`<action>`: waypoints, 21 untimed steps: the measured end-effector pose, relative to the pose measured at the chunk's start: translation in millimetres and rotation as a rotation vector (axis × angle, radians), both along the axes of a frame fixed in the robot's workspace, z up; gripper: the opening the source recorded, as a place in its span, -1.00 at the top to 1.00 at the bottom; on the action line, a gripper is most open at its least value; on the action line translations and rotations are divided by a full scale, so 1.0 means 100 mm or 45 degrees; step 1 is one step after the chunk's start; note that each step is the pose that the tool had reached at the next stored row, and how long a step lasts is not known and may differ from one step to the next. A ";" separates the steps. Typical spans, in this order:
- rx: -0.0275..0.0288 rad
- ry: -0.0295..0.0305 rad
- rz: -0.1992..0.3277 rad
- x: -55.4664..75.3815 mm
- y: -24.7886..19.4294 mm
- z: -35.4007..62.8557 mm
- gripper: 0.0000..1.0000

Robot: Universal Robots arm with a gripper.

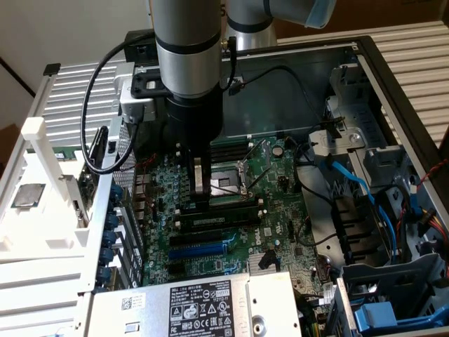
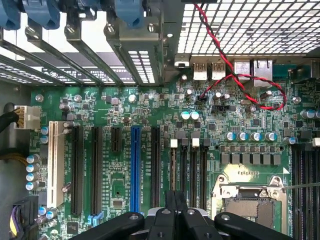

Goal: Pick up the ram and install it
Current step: 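Press down the ram until it locks into place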

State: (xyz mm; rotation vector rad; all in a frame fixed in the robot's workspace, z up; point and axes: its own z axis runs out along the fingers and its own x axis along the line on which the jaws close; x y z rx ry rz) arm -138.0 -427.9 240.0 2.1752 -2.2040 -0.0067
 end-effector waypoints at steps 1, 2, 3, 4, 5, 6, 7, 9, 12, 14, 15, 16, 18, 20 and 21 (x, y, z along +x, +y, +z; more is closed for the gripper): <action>0.0018 -0.0009 0.000 0.00 0.000 -0.010 0.80; 0.0033 -0.0013 0.000 0.00 0.000 -0.018 0.80; 0.0044 -0.0013 0.000 0.00 0.000 -0.025 0.80; 0.0052 -0.0013 0.000 0.00 0.000 -0.031 0.80; 0.0061 -0.0014 0.000 0.00 0.000 -0.038 0.80; 0.0067 -0.0014 0.000 -0.01 0.000 -0.046 0.80; 0.0072 -0.0014 0.000 -0.01 0.000 -0.053 0.80; 0.0076 -0.0013 0.000 -0.01 0.000 -0.068 0.80; 0.0083 -0.0014 0.000 -0.01 0.000 -0.090 0.80; 0.0076 -0.0009 0.000 -0.02 -0.001 -0.107 0.80; 0.0081 -0.0009 0.000 -0.02 -0.001 -0.118 0.80; 0.0083 -0.0010 0.000 -0.02 -0.001 -0.122 0.80; 0.0102 -0.0020 0.000 -0.02 0.001 -0.058 0.80; 0.0093 -0.0015 0.000 -0.02 0.001 0.038 0.80; 0.0090 -0.0015 0.000 -0.02 0.000 0.075 0.80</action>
